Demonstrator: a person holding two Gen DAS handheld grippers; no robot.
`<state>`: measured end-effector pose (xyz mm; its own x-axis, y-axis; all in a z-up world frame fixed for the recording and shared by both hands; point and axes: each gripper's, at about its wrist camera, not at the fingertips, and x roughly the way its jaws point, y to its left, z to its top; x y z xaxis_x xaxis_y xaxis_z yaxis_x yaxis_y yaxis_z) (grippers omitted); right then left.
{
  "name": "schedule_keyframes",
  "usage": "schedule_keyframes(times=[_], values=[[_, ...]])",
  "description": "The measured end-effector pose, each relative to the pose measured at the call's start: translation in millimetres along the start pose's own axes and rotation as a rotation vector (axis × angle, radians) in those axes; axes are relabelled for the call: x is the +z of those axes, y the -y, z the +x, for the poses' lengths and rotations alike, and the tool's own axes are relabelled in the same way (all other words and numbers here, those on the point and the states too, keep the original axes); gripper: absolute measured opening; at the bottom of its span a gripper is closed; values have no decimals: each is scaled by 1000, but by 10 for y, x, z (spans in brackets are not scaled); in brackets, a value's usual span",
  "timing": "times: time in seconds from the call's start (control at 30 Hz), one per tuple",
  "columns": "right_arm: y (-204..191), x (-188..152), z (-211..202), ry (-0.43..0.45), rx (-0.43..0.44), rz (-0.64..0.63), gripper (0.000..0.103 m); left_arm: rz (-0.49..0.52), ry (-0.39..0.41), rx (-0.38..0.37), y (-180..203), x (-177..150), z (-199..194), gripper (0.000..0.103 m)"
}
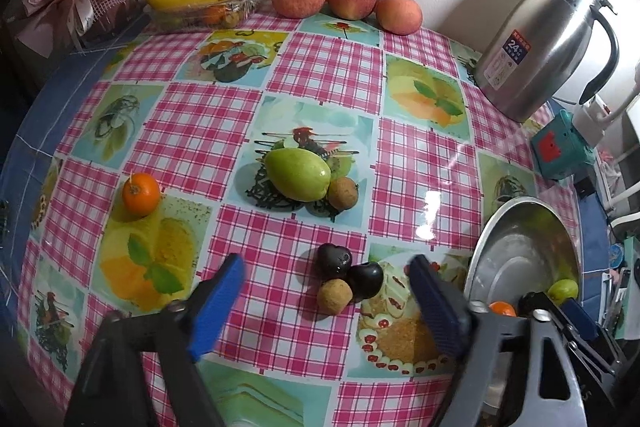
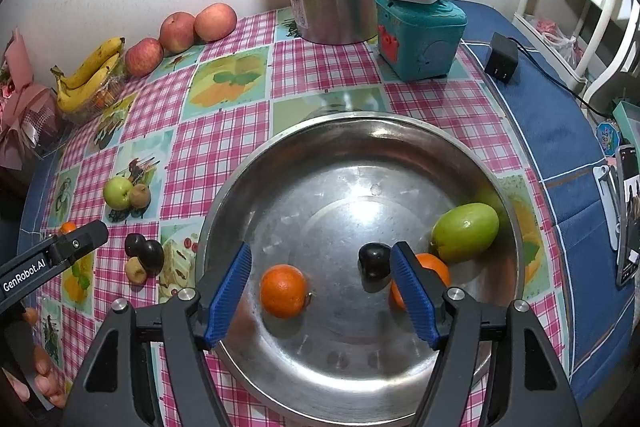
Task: Organize fruits
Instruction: 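Withdraw both open tools from the steel bowl back toward the remaining fruit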
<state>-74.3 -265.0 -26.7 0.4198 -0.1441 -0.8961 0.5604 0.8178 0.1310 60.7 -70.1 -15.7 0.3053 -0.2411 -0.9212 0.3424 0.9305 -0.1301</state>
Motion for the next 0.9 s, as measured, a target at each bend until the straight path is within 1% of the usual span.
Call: schedule_keyframes(times=[0.03,0.07,0.1,0.13,0.27,0.47,0.57,0.63,0.73,0.83,0.9], values=[[5,-1,-2,3,0,0,77,4,9,10,-1,2,-6,103],[7,-3,-3,7,-3,-1,84,11,23,21,0,3,-20,103],[8,-4,-6,15,-10,0,98,18,33,33,-4,8,-30,103],[11,-7,-12,26,-19,0,102,25,42,47,-4,11,-39,103],[5,-5,-25,42,-24,-14,102,46,67,75,-7,14,-66,103],[-1,3,-59,63,-14,-14,102,70,78,84,8,11,-87,103],[0,-5,-60,68,-8,-13,102,90,96,102,21,13,-122,103],[-10,-17,-83,95,-1,-22,103,103,111,112,34,23,-155,103],[-29,-33,-109,118,1,-34,102,114,126,112,18,38,-207,103],[-57,-51,-135,143,7,-48,102,120,125,107,-13,53,-222,103],[-88,-55,-136,143,7,-58,102,120,122,103,-40,64,-227,103]])
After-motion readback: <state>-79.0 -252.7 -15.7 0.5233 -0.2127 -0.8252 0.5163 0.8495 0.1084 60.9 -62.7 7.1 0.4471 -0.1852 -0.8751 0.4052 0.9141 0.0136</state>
